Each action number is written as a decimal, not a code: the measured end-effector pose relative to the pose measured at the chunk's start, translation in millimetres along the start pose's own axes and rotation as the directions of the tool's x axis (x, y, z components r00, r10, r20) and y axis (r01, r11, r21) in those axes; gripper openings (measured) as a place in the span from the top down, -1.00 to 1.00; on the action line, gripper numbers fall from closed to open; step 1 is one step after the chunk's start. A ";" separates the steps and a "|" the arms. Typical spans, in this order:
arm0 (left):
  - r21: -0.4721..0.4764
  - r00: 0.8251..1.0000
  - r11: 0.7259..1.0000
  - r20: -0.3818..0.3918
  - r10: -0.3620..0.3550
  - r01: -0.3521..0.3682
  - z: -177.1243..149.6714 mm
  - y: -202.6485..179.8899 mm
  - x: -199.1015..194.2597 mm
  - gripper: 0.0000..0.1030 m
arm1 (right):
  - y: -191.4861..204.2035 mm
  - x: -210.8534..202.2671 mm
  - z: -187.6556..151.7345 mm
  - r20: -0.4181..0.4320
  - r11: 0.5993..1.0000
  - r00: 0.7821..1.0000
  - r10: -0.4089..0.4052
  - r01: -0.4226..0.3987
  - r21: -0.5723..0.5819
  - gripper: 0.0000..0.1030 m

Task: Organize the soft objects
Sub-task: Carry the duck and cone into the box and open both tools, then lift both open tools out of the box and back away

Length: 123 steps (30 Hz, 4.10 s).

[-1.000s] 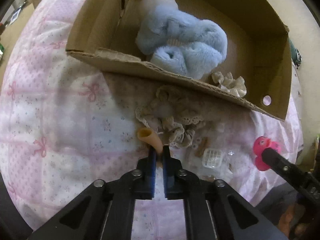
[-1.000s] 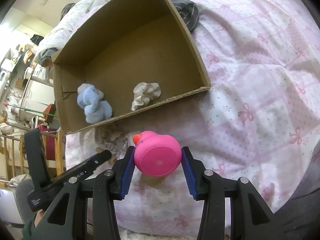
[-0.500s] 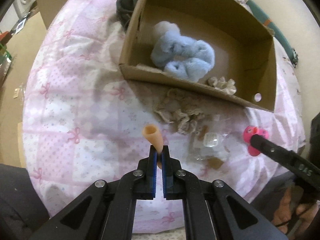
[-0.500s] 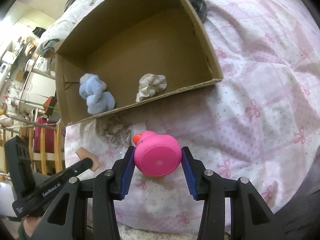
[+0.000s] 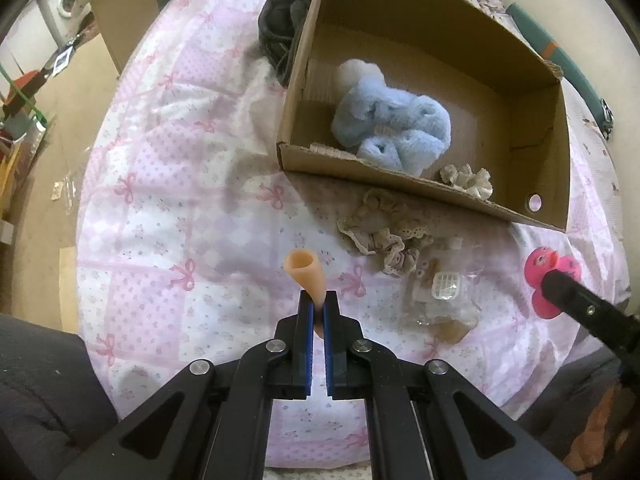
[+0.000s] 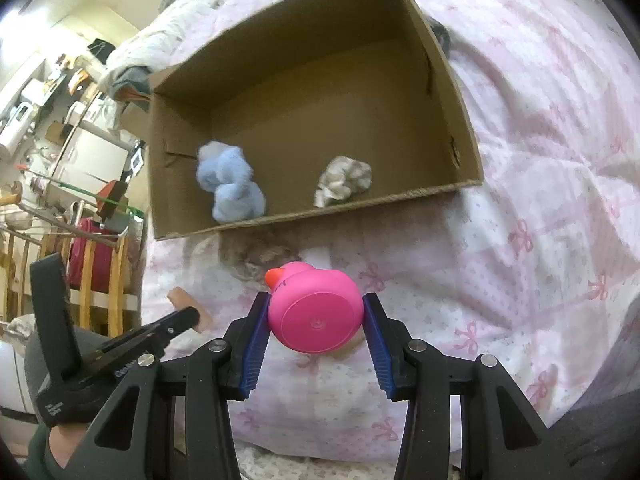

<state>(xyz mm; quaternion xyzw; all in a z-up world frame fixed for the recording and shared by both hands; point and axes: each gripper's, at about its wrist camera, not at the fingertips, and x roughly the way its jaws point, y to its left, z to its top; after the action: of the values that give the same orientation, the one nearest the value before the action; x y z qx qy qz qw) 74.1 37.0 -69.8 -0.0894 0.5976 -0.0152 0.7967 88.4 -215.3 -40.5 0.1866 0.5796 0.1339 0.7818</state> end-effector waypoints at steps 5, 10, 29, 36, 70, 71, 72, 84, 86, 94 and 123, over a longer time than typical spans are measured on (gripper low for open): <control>0.013 0.999 1.000 0.040 0.010 -0.010 1.3 -9.8 -4.8 0.92 | 9.8 -10.8 0.8 0.035 0.999 0.999 0.032 -0.031 -0.019 0.07; 0.024 0.996 0.999 0.084 0.022 -0.024 6.5 -15.3 -24.2 0.92 | 20.4 -22.9 3.6 0.063 0.998 0.996 0.064 -0.062 -0.029 0.07; 0.074 0.977 0.996 0.210 0.043 -0.059 82.2 -19.1 -67.0 0.92 | 41.3 -84.5 54.6 0.202 0.991 0.971 0.131 -0.120 -0.063 0.07; 0.113 0.968 0.993 0.250 0.012 -0.041 111.8 -25.1 -52.9 0.91 | 23.1 -73.2 83.8 0.249 0.994 0.964 0.094 -0.079 -0.071 0.07; 0.228 0.967 0.963 0.239 0.087 -0.143 106.8 -50.2 -1.0 0.79 | -14.0 11.2 90.9 0.064 0.999 0.998 -0.013 0.010 0.039 0.07; 0.227 0.967 0.963 0.239 0.086 -0.142 106.6 -50.3 -1.4 0.79 | -14.2 11.3 90.8 0.063 0.999 0.998 -0.013 0.011 0.039 0.07; 0.227 0.967 0.964 0.239 0.084 -0.140 106.5 -50.6 -1.8 0.78 | -13.7 11.7 90.8 0.063 0.999 0.998 -0.014 0.012 0.038 0.07; 0.203 0.960 0.975 0.278 0.031 -0.090 105.9 -53.8 -15.2 -0.29 | -10.7 16.0 90.3 0.057 0.999 0.998 -0.018 0.016 0.031 0.06; 0.205 0.959 0.974 0.283 0.033 -0.094 105.9 -54.4 -16.2 -0.29 | -10.7 15.3 90.4 0.061 0.999 0.998 -0.004 0.002 0.033 0.05; 0.166 0.966 0.983 0.256 0.031 -0.076 107.6 -48.5 -16.2 -0.30 | -9.5 9.7 91.1 0.089 0.998 0.995 0.043 -0.048 0.045 -0.44; 0.121 0.956 0.990 0.291 0.031 -0.069 98.2 -35.7 -33.9 -0.30 | -5.5 6.8 88.8 0.093 0.999 0.995 0.023 -0.026 0.037 -0.44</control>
<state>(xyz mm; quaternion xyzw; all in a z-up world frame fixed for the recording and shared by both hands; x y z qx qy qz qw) 161.2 18.6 -5.3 -0.0236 0.4751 -0.0205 0.8794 175.2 -229.4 -25.8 0.2147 0.5427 0.1236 0.8025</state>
